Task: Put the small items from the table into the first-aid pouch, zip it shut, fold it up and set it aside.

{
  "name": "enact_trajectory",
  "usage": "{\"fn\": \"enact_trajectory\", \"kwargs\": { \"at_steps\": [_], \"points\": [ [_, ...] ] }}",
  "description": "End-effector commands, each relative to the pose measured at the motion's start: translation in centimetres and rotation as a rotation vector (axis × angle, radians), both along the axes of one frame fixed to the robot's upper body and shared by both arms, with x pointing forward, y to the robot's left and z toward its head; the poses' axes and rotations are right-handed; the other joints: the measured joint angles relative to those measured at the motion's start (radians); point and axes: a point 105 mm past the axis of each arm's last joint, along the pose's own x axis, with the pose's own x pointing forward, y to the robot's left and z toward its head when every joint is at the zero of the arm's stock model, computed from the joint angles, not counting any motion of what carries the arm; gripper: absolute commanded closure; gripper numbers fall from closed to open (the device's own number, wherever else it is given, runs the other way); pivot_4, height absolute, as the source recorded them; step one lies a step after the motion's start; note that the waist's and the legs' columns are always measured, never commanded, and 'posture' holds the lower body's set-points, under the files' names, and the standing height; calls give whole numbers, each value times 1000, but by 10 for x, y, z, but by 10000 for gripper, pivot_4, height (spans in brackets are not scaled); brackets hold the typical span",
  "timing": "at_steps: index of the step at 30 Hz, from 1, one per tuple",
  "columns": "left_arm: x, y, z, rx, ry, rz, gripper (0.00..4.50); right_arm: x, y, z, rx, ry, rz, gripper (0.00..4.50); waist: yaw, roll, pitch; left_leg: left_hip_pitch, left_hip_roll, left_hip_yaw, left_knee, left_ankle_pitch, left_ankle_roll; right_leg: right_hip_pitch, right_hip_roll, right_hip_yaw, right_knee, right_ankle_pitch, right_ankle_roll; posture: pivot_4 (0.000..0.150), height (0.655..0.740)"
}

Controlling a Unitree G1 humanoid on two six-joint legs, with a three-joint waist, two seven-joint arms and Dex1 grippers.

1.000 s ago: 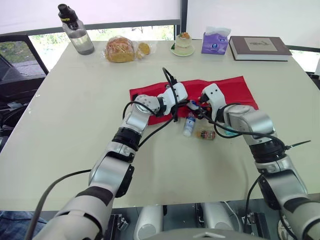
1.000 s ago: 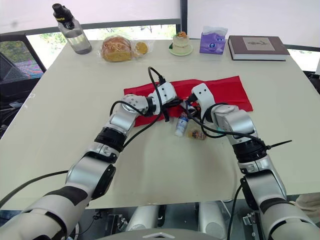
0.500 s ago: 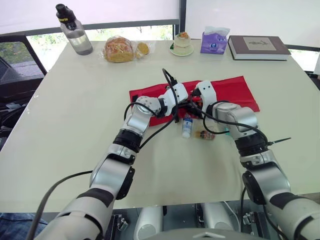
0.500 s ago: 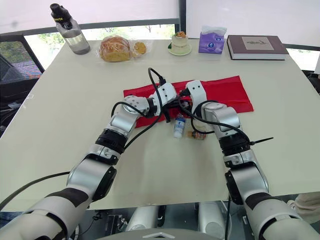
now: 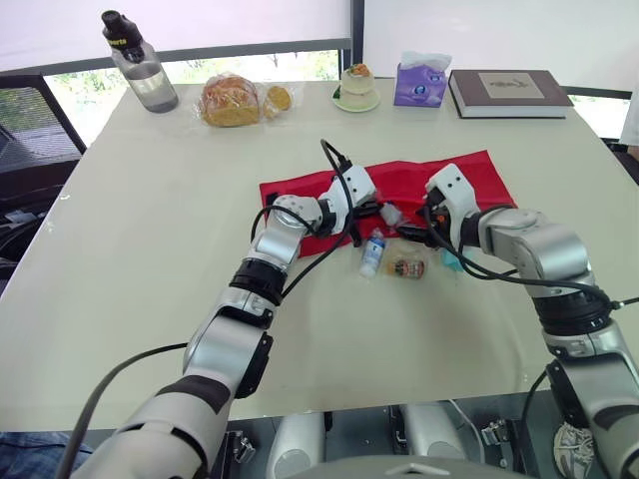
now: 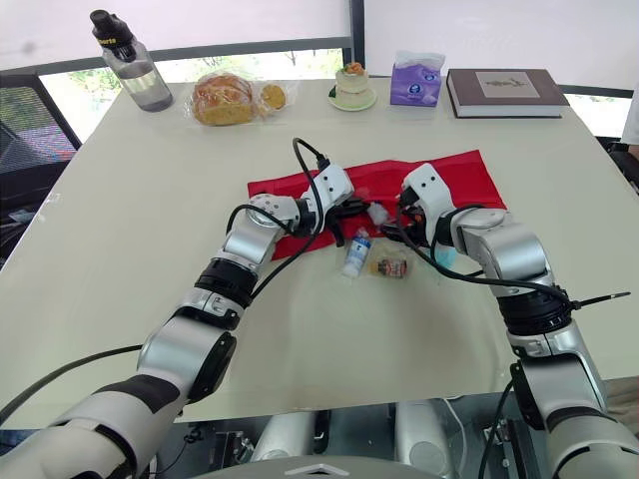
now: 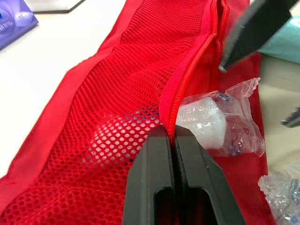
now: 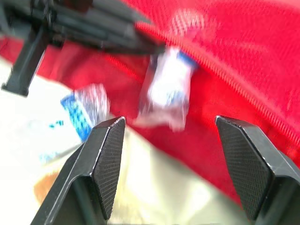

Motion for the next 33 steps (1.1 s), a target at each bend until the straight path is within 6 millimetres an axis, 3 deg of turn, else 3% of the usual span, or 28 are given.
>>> {"fn": "enact_trajectory", "kwargs": {
  "at_steps": [1,5,12,19,28,33],
  "points": [
    [0,-5,15,-30,-31,-21,45000,1,9,11,-1,-76,28,24749,1,0,0,0,0,0,0,0,0,0,0,0,0,0,0,1500,7400],
    [1,-5,14,-26,-30,-24,45000,8,14,7,-4,-80,9,44441,1,0,0,0,0,0,0,0,0,0,0,0,0,0,0,1500,7400],
    [-1,-7,13,-17,-27,-41,45000,20,27,1,1,-97,9,44845,1,0,0,0,0,0,0,0,0,0,0,0,0,0,0,1500,7400],
    [-3,-8,12,-8,-27,-56,45000,42,45,5,-48,-245,65,44845,1,0,0,0,0,0,0,0,0,0,0,0,0,0,0,1500,7400],
    [-3,-6,10,-7,-27,-50,45000,51,44,-4,-101,-293,117,44845,1,0,0,0,0,0,0,0,0,0,0,0,-1,0,0,1500,7400],
    [-1,-3,11,-20,-27,-27,45000,42,34,7,-22,-350,132,44845,2,0,0,0,0,0,0,0,0,0,0,0,-1,0,0,1500,7400]
  ]
}}
